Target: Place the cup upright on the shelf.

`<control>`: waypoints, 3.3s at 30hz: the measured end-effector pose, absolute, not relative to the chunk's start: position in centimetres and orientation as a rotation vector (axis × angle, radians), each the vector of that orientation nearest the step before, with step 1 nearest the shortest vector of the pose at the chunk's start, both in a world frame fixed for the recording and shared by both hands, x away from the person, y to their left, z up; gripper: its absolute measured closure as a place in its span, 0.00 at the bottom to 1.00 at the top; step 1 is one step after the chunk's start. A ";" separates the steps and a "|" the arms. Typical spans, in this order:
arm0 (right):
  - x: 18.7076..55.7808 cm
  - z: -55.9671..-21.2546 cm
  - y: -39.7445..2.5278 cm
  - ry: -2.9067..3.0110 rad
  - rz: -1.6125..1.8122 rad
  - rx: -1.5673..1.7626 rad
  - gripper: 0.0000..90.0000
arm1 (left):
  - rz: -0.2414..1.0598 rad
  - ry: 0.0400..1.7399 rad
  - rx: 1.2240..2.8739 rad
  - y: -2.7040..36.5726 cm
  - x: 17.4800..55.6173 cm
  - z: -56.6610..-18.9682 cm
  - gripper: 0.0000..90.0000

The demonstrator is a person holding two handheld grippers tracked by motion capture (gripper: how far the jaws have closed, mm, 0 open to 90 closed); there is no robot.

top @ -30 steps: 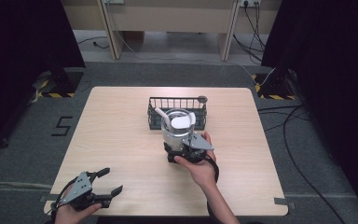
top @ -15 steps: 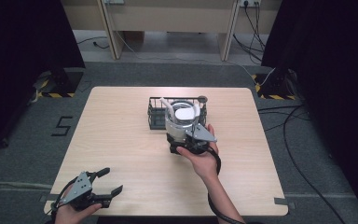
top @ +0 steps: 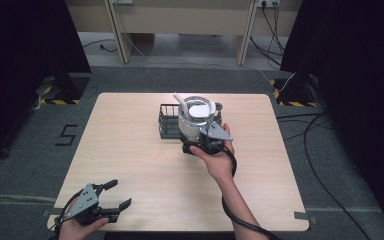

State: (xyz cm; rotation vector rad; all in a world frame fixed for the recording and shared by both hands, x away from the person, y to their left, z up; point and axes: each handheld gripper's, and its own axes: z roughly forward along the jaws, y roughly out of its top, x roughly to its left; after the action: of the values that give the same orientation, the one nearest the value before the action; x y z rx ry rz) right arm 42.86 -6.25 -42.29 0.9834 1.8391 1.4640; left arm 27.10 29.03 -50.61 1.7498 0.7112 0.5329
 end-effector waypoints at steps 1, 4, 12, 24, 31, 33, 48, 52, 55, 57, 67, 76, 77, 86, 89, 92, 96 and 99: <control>43.0 -42.2 -6.2 1.836 1.467 0.985 0.12 | 0.533 0.711 1.749 29.0 27.1 -50.6 0.19; 43.5 -41.8 -6.2 1.826 1.468 0.990 0.12 | 0.532 0.712 1.749 29.0 27.1 -50.6 0.19; 44.9 -40.9 -5.9 1.807 1.462 0.997 0.12 | 0.531 0.715 1.744 29.1 27.1 -50.6 0.19; 46.6 -39.4 -5.7 1.781 1.450 1.005 0.12 | 0.529 0.713 1.743 29.1 27.1 -50.6 0.19; 47.7 -38.8 -5.6 1.765 1.435 1.018 0.12 | 0.529 0.715 1.741 29.1 27.1 -50.6 0.19; 48.0 -38.7 -5.6 1.759 1.438 1.026 0.12 | 0.528 0.714 1.741 29.1 27.1 -50.6 0.19; 50.1 -37.7 -5.3 1.736 1.433 1.056 0.12 | 0.525 0.719 1.736 29.2 27.2 -50.6 0.19; 51.0 -37.7 -5.2 1.732 1.423 1.073 0.12 | 0.525 0.720 1.735 29.2 27.2 -50.6 0.19; 51.5 -37.6 -5.1 1.729 1.418 1.079 0.12 | 0.525 0.721 1.735 29.2 27.2 -50.6 0.19; 51.7 -37.6 -5.0 1.728 1.418 1.080 0.12 | 0.525 0.722 1.734 29.2 27.2 -50.6 0.19; 53.2 -37.7 -4.7 1.716 1.399 1.106 0.12 | 0.525 0.724 1.731 29.3 27.2 -50.6 0.19; 54.2 -38.3 -4.4 1.722 1.382 1.129 0.12 | 0.523 0.723 1.731 29.3 27.2 -50.6 0.19; 54.5 -38.5 -4.3 1.725 1.375 1.131 0.12 | 0.523 0.723 1.733 29.3 27.2 -50.6 0.19; 55.1 -39.7 -3.9 1.743 1.356 1.151 0.12 | 0.521 0.723 1.732 29.4 27.2 -50.6 0.19; 55.2 -40.0 -3.9 1.746 1.348 1.160 0.12 | 0.521 0.724 1.732 29.4 27.2 -50.6 0.19; 55.4 -40.9 -3.7 1.766 1.328 1.156 0.12 | 0.520 0.725 1.731 29.3 27.2 -50.7 0.19; 55.5 -41.8 -3.4 1.783 1.322 1.169 0.12 | 0.521 0.724 1.733 29.4 27.2 -50.7 0.19; 55.6 -42.2 -3.3 1.787 1.317 1.176 0.12 | 0.520 0.725 1.733 29.4 27.2 -50.7 0.19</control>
State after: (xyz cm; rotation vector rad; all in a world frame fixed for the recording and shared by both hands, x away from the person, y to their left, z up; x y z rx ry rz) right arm 55.56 -3.33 -42.24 1.1761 1.7865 1.3170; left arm 27.21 29.36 -50.65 1.7329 0.7245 0.5201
